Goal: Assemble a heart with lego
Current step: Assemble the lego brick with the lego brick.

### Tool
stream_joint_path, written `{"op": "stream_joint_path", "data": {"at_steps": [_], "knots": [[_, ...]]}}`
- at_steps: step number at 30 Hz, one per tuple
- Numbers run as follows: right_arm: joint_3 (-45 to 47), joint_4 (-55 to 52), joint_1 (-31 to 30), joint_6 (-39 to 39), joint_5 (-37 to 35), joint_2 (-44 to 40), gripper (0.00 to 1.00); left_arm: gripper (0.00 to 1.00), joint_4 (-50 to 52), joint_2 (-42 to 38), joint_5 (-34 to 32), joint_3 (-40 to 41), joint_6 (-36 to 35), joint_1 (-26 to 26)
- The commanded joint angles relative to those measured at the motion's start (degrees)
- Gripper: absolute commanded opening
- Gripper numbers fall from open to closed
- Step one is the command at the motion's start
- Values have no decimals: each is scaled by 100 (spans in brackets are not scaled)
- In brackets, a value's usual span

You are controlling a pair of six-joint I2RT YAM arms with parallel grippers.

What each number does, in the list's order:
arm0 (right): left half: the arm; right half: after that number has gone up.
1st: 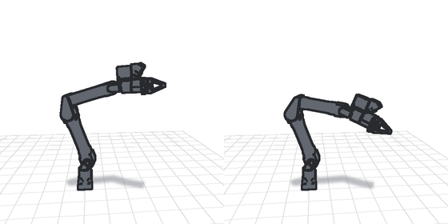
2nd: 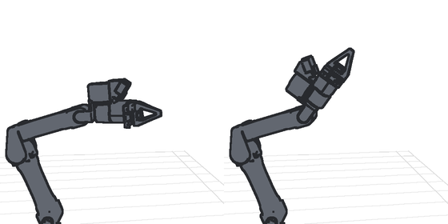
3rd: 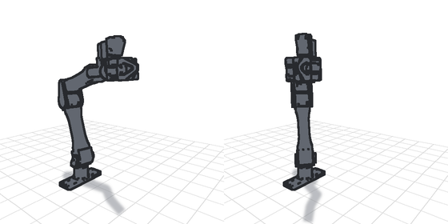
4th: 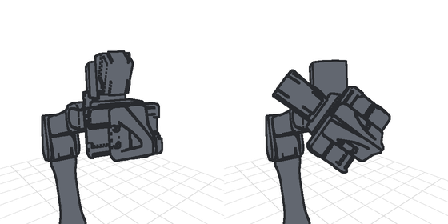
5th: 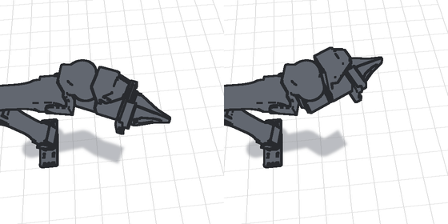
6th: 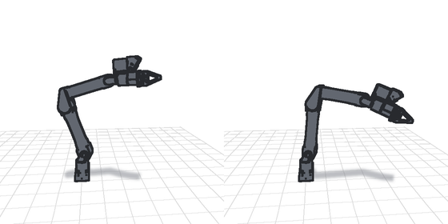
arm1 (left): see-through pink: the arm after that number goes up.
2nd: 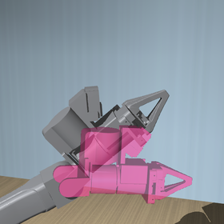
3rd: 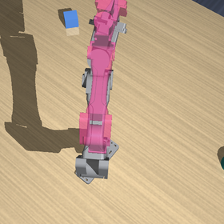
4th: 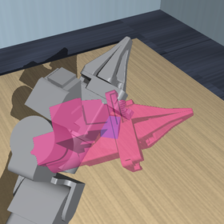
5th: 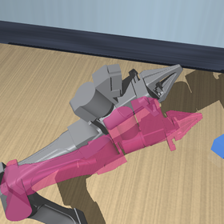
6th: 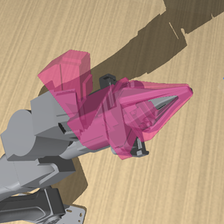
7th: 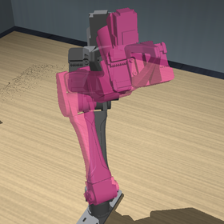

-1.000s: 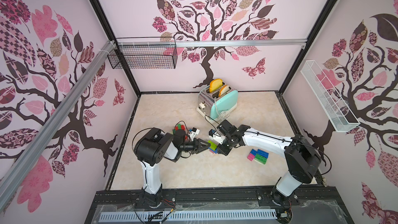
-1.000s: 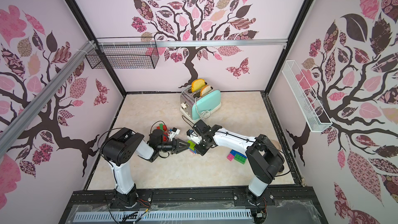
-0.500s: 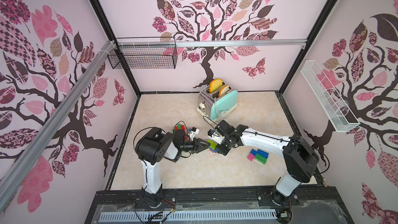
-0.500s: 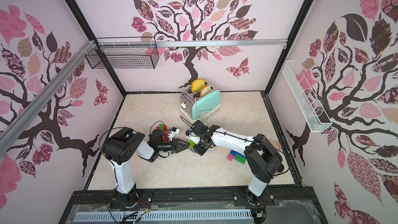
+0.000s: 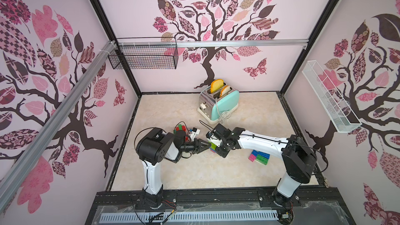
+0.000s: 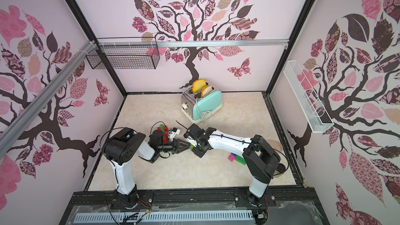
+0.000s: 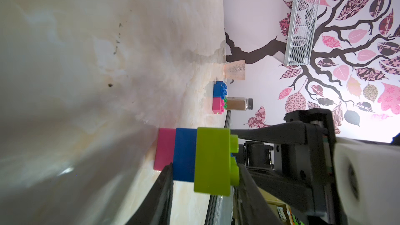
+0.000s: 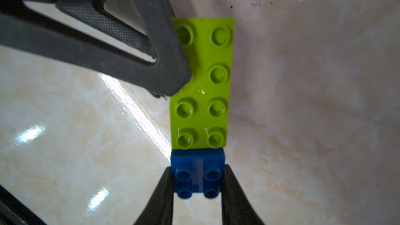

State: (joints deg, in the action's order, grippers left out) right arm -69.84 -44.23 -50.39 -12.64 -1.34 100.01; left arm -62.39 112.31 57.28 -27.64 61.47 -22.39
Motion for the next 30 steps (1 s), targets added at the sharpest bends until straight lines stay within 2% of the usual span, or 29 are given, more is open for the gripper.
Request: {"op": "stream_joint_path", "data": {"at_steps": [1, 4, 15, 20, 22, 23, 27, 30], "knots": [[-501, -391, -52, 34, 124, 582, 14, 40, -90, 19, 214, -7, 82, -90], [-984, -896, -57, 212, 250, 904, 14, 40, -87, 2, 218, 8, 60, -89], [-1781, -1501, -59, 654, 284, 1301, 14, 40, -107, 3, 244, 23, 51, -89], [-1944, -1519, -59, 560, 381, 1377, 17, 40, -90, 8, 251, 44, 17, -90], [-1907, -1461, -50, 540, 335, 1309, 21, 40, -98, 27, 261, 37, 28, -90], [-1869, -1410, -51, 537, 306, 1218, 26, 40, -102, 36, 266, 44, 23, -90], [-1790, -1288, 100, 620, 449, 743, 54, 40, -93, 45, 265, 31, 13, -90], [-1788, -1330, 288, 642, 640, 420, 70, 40, -91, 47, 257, 27, 18, -81]]}}
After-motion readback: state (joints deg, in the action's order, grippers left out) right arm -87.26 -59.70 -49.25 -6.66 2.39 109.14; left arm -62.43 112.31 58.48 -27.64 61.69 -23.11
